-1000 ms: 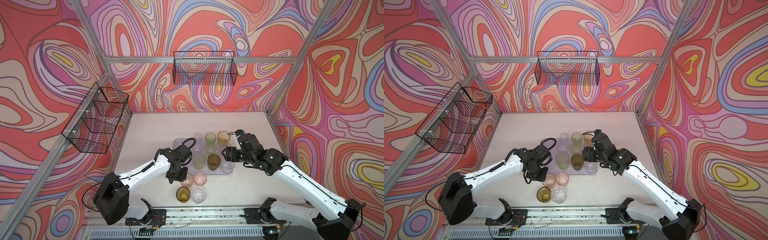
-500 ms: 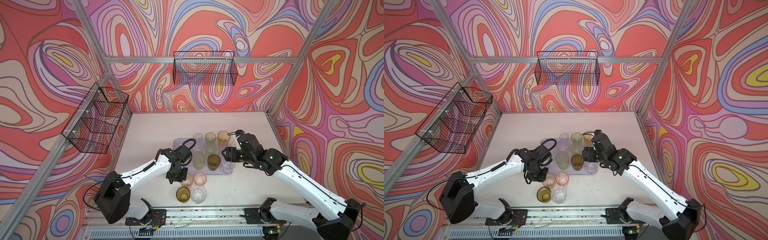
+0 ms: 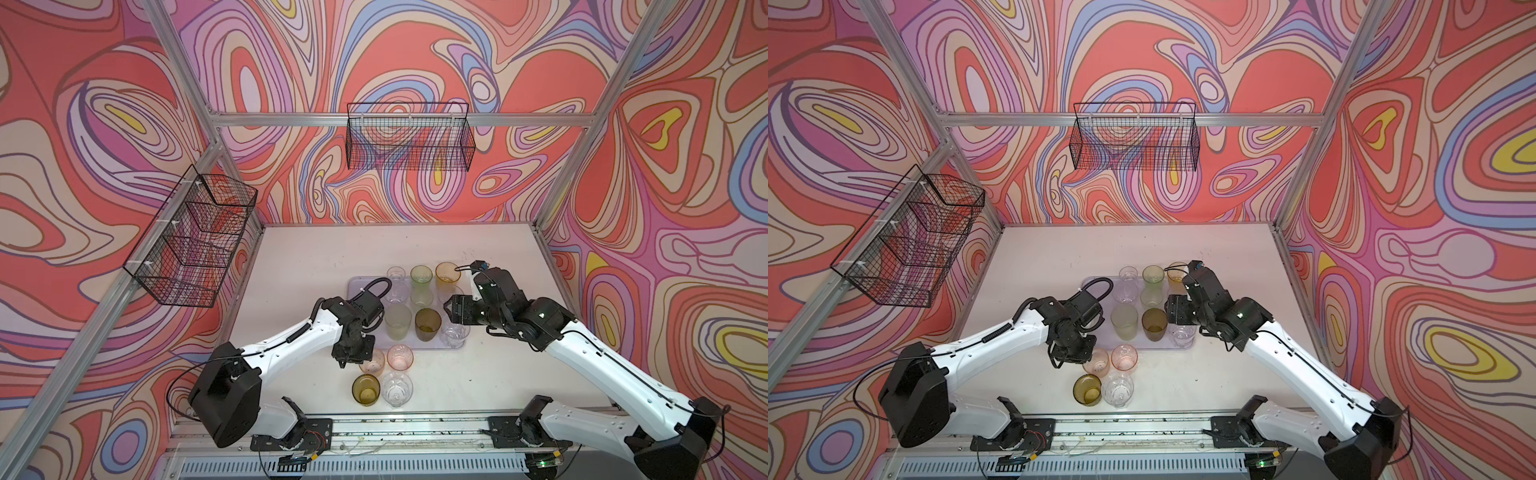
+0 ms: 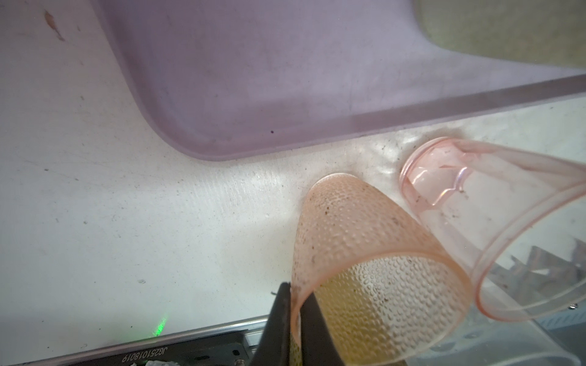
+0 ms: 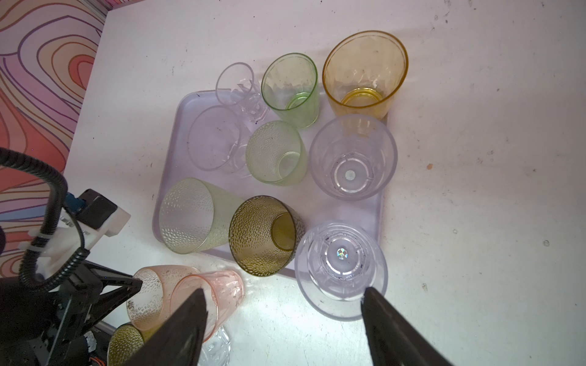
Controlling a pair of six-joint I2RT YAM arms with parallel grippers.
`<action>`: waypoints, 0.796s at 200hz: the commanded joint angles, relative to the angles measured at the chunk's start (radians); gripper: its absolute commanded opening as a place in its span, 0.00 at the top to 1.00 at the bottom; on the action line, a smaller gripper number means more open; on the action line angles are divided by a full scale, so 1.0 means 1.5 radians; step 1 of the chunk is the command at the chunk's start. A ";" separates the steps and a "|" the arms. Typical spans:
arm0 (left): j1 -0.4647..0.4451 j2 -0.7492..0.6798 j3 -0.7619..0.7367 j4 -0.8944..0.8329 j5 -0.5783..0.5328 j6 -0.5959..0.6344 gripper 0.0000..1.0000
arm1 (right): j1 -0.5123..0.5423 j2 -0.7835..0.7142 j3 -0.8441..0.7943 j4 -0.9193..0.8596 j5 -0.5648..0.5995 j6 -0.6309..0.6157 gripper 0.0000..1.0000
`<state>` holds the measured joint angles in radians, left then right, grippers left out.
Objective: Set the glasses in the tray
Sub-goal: 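Lower the left gripper and close it on the frosted pink glass rim, then lift the frosted pink glass with the left gripper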
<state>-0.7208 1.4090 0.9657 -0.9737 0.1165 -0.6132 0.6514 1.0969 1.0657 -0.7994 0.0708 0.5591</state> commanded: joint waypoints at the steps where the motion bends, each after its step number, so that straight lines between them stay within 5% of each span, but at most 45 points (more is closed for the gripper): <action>1: 0.000 -0.003 0.004 -0.028 -0.024 -0.009 0.92 | 0.003 0.006 -0.004 0.005 0.003 -0.004 0.20; 159: 0.048 -0.020 0.092 -0.121 -0.073 0.049 0.99 | 0.003 0.021 0.012 -0.002 0.010 -0.015 0.20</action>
<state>-0.6655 1.4040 1.0611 -1.0874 0.0460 -0.5686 0.6514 1.1248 1.0657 -0.7998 0.0719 0.5495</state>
